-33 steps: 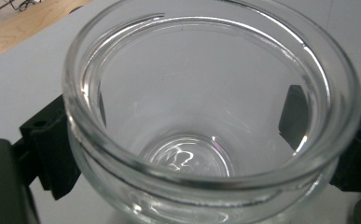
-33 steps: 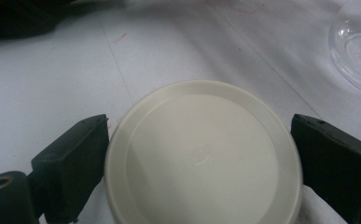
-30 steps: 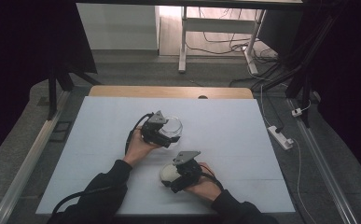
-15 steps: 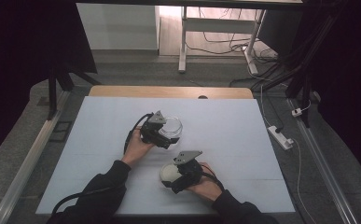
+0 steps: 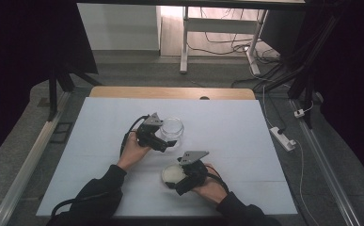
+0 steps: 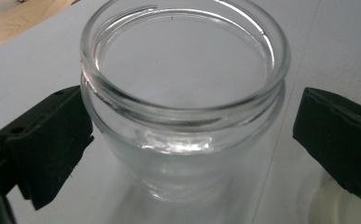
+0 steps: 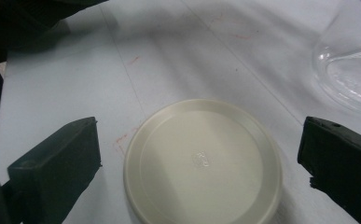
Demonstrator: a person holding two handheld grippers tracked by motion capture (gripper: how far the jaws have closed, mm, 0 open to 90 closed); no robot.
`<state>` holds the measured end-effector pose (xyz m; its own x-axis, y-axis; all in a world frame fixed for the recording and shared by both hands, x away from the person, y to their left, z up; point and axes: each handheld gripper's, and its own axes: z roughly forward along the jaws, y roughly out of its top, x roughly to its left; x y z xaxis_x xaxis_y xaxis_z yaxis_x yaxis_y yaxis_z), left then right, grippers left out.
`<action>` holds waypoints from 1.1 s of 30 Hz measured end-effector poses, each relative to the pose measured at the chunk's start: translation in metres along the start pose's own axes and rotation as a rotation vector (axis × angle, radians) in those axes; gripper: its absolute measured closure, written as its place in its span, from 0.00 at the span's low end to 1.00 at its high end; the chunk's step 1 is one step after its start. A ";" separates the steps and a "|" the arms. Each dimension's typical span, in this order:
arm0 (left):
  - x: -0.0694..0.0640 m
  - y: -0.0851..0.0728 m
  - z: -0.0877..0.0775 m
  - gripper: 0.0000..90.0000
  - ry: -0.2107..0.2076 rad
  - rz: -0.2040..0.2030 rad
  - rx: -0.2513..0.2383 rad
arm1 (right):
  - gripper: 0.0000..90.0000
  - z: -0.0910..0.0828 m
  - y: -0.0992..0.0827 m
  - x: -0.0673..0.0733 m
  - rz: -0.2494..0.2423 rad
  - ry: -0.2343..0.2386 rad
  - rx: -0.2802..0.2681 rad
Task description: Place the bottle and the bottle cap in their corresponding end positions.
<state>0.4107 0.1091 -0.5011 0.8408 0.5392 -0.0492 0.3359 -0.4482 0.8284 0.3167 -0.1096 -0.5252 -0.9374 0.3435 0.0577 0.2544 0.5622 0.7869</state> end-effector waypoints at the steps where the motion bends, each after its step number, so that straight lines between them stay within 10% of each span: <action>1: 0.000 0.000 -0.002 0.00 -0.003 -0.007 -0.004 | 0.00 -0.002 0.000 0.000 0.003 -0.001 -0.003; 33: -0.033 -0.026 -0.068 0.00 -0.073 -0.062 -0.008 | 0.00 -0.044 -0.001 0.002 0.033 -0.094 -0.056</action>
<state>0.3450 0.1515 -0.4833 0.8472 0.5124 -0.1405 0.3850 -0.4096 0.8270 0.3038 -0.1427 -0.4987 -0.9015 0.4319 0.0286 0.2691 0.5074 0.8186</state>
